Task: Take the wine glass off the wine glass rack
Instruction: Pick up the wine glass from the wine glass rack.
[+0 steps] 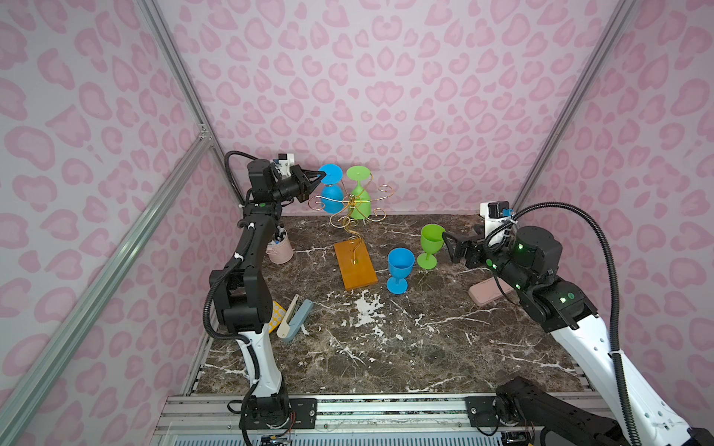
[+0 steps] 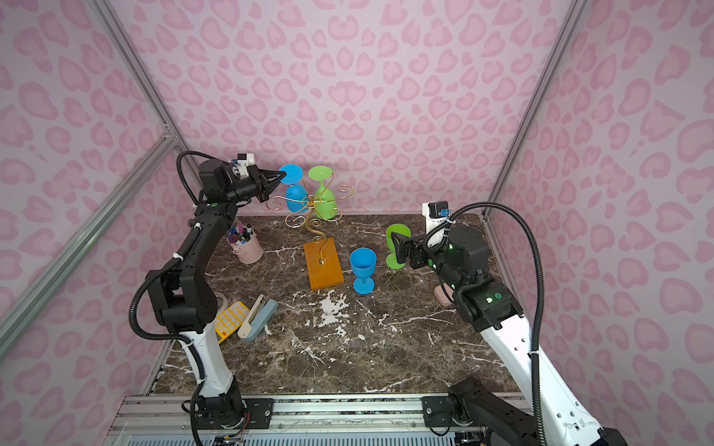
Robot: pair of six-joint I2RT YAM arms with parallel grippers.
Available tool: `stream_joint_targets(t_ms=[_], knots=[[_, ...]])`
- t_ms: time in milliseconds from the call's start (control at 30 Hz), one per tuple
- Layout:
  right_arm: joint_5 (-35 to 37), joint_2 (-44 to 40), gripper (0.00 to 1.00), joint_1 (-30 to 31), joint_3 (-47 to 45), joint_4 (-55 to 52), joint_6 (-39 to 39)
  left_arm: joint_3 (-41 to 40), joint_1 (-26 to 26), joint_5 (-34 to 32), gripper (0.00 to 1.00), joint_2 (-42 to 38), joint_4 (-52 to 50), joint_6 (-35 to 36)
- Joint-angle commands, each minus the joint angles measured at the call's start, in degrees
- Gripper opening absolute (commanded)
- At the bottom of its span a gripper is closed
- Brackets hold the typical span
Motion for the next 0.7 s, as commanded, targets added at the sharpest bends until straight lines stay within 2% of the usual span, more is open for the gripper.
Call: stream_joint_targets(t_ms=[0,233,667], knots=[[0.1,-0.4,0.98,0.0,-0.4,1.0,0.4,1.1,-0.2,0.8,0.04,0.8,2.7,-0.6],[0.5,-0.9,0.98,0.0,-0.7,0.4,0.4,4.7,-0.4,1.0,0.04,3.0,2.7,-1.7],[0.8,-1.4,0.98,-0.1,-1.5,0.7,0.6,5.8,-1.2,3.0,0.04,3.4,2.6,-1.7]])
